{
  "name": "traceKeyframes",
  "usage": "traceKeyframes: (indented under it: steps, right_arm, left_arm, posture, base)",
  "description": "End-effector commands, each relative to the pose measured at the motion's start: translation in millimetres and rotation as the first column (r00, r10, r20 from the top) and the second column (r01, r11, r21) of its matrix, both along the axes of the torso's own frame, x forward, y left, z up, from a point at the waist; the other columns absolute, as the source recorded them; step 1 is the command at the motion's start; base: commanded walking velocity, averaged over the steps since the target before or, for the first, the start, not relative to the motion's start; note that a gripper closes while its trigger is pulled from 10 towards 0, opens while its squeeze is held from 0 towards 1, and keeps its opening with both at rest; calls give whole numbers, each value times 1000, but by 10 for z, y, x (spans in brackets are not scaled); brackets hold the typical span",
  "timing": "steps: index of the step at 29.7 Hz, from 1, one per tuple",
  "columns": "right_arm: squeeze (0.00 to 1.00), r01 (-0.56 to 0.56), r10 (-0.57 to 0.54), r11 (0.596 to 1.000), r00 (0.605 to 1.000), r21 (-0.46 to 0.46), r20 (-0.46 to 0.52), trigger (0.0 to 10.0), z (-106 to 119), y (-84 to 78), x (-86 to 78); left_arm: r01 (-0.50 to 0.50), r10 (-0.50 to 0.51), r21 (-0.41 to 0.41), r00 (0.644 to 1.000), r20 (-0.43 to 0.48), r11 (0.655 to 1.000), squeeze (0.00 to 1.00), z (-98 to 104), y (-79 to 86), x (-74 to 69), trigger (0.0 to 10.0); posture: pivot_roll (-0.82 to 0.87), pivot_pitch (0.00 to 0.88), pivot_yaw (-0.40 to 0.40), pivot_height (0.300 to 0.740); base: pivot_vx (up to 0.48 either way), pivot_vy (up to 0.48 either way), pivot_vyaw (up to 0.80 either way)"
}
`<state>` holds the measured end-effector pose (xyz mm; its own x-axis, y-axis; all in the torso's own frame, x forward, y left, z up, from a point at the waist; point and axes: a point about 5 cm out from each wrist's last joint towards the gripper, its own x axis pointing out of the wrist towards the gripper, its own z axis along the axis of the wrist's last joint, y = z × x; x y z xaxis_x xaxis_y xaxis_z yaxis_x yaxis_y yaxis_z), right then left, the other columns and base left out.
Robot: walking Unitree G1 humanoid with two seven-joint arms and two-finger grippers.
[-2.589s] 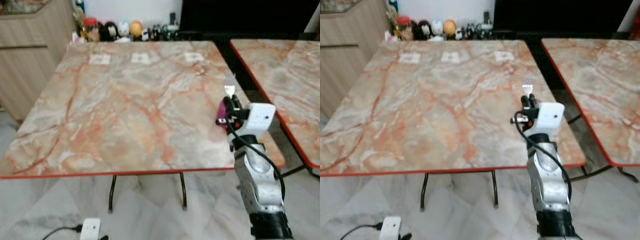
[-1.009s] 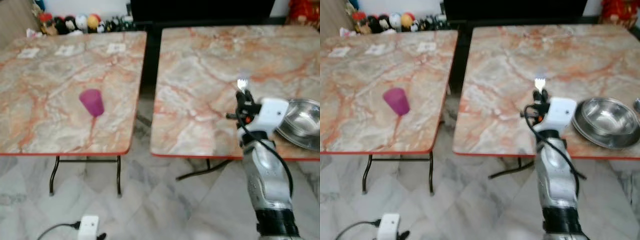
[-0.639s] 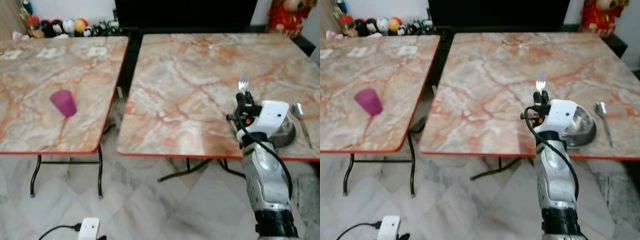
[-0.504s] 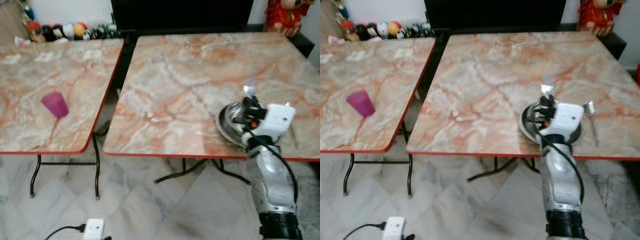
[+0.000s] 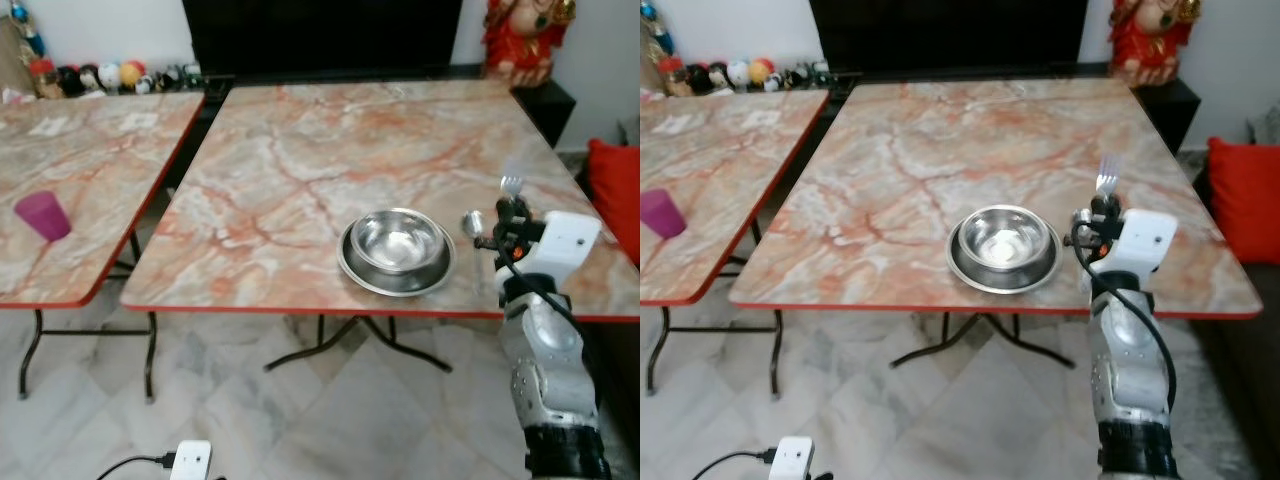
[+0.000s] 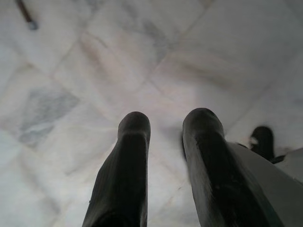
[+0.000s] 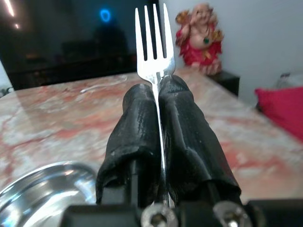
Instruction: Setting the table
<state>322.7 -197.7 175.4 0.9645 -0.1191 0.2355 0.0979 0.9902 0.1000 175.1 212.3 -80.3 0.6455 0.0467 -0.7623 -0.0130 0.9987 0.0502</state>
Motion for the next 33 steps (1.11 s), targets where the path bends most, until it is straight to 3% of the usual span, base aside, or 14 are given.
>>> traceKeyframes:
  steps: [1, 8, 17, 20, 28, 31, 33]
  right_arm:
    - [0, -13, 13, 1000, 1000, 7, 12, 10000, 31, 43, 3]
    - [0, -3, 3, 1000, 1000, 11, 12, 10000, 31, 27, 5]
    - [0, 0, 0, 1000, 1000, 18, 6, 10000, 24, 38, 56]
    - [0, -10, 9, 1000, 1000, 12, 28, 10000, 97, 62, 102]
    - [0, -17, 16, 999, 999, 27, 34, 10000, 103, 117, 106]
    - [0, -17, 16, 999, 999, 27, 32, 10000, 101, 116, 109]
    - [0, -12, 12, 1000, 1000, 24, 27, 10000, 94, 112, 121]
  left_arm:
    - [-6, 6, 11, 1000, -18, 1000, 0, -14, 50, -46, 10000]
    - [-12, 12, 1, 1000, -25, 1000, 0, -19, 43, -48, 10000]
    - [-21, 21, -1, 999, -29, 1000, 0, -25, 72, -77, 10000]
    - [-32, 32, 3, 999, -19, 999, 0, -3, 169, -85, 10000]
    - [-53, 54, 10, 997, -59, 999, 0, -56, 297, -312, 10000]
    - [-57, 57, 7, 997, -61, 998, 0, -54, 296, -298, 10000]
    - [-51, 52, 7, 997, -61, 999, 0, -34, 276, -216, 10000]
  posture:
    - [-94, 64, 46, 740]
    - [-94, 65, 46, 740]
    - [-92, 48, 47, 740]
    - [-96, 64, 47, 740]
    - [-90, 62, 48, 740]
    - [-89, 64, 46, 740]
    - [-91, 66, 44, 740]
  base:
    - [0, 0, 0]
    - [0, 0, 0]
    - [353, 0, 0]
    - [371, 0, 0]
    - [388, 0, 0]
    - [366, 0, 0]
    - [146, 0, 0]
